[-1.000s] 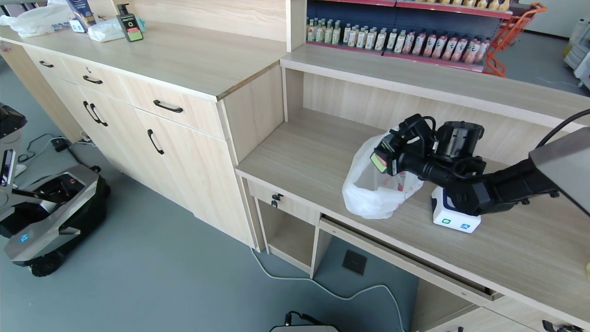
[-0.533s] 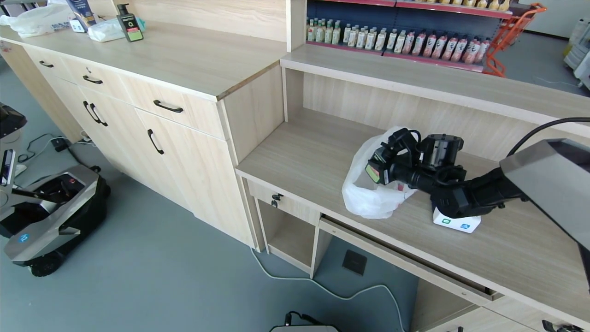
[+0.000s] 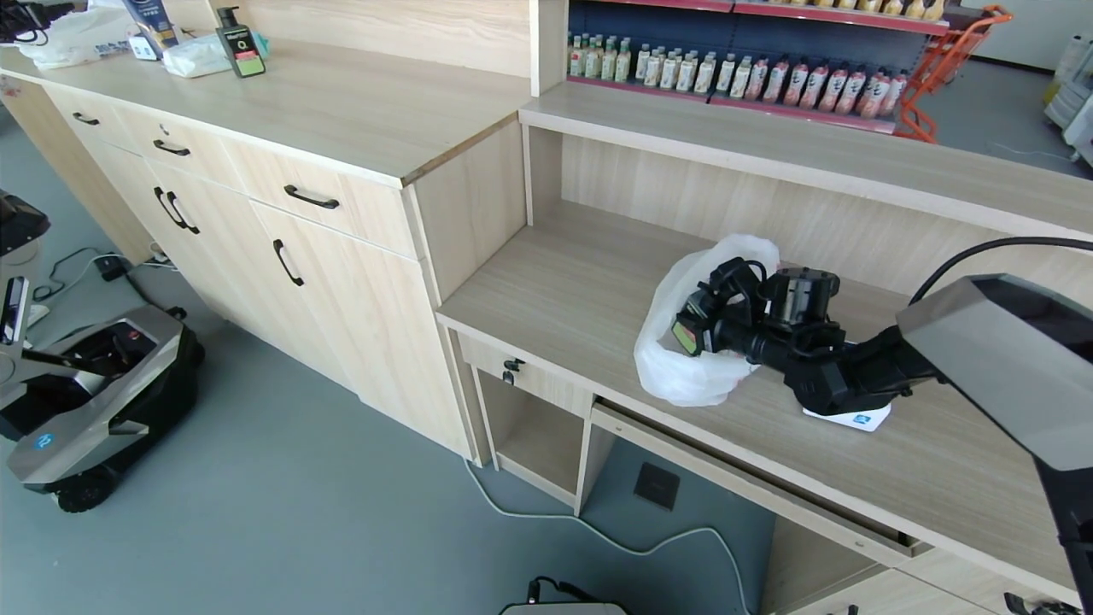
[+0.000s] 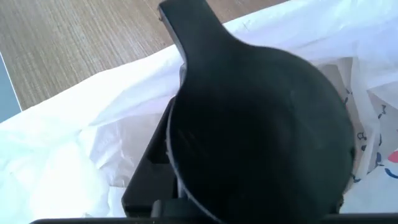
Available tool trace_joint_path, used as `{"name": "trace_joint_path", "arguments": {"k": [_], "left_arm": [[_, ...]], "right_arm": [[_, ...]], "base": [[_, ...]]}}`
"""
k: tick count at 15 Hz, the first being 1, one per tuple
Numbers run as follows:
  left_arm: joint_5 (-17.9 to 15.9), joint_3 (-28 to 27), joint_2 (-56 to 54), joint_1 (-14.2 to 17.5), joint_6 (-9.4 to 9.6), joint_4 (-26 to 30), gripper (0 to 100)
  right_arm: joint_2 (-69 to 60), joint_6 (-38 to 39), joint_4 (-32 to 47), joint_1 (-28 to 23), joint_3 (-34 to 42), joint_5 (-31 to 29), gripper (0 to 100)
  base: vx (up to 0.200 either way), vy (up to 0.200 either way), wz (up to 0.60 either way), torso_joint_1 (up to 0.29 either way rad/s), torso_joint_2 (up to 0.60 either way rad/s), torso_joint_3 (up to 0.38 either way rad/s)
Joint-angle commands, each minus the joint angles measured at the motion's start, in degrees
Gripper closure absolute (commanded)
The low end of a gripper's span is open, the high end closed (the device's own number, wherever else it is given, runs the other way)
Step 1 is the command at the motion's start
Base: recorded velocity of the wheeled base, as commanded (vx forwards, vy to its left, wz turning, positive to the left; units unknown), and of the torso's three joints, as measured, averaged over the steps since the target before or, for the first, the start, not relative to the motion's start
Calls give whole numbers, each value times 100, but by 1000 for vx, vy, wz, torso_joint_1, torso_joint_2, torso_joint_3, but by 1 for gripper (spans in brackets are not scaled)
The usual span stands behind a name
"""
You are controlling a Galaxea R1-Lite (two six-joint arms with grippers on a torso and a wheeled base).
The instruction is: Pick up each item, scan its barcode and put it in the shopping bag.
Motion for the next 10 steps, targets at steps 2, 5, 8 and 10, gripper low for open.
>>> {"name": "trace_joint_path", "arguments": {"k": [2, 5, 8, 10], "left_arm": [[3, 0, -2, 0, -2, -1, 0], [3, 0, -2, 0, -2, -1, 0], [3, 0, -2, 0, -2, -1, 0], [3, 0, -2, 0, -2, -1, 0]], "right_arm": [[181, -1, 0, -33, 2, 1, 100], [286, -1, 0, -33, 19, 1, 100], [330, -1, 9, -33, 46, 1, 0], [357, 8, -9, -33, 19, 1, 0]], "base": [[0, 0, 0, 0, 0, 0], [0, 0, 0, 0, 0, 0], [0, 0, 0, 0, 0, 0], [0, 0, 0, 0, 0, 0]]}}
